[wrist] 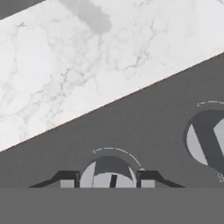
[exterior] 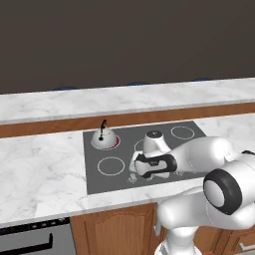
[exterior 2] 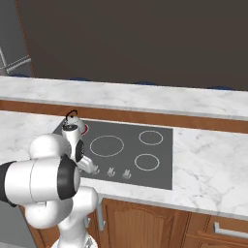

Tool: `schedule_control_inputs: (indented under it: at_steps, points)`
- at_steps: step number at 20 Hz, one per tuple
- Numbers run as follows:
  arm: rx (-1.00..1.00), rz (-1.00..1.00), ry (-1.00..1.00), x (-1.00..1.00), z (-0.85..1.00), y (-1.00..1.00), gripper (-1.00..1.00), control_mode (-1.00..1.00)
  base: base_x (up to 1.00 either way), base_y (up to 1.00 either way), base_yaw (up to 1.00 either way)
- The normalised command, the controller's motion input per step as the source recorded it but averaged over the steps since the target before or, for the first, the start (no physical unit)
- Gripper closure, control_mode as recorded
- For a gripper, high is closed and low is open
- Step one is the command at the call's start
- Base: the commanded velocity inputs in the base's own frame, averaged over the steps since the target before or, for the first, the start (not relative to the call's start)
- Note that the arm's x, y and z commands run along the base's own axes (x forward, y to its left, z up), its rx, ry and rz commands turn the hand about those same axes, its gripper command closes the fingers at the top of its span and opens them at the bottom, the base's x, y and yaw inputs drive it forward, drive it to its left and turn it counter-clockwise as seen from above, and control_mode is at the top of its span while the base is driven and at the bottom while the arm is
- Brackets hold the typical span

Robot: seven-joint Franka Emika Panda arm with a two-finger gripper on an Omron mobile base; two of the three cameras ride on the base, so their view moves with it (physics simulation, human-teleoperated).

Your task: The kettle is done boiling. Turn off the stove, then wait for 300 timesteps before moving the kettle to the dining table.

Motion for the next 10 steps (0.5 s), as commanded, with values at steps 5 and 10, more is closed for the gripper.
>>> schedule_control_inputs:
  at_steps: [5, 10]
  points:
    - [0.05, -0.24, 0.0, -0.08, -0.05, 0.0, 1.0, -1.0, 0.0, 0.0, 0.0]
    - [0.05, -0.24, 0.0, -0.1, -0.06, 0.0, 1.0, -1.0, 0.0, 0.0, 0.0]
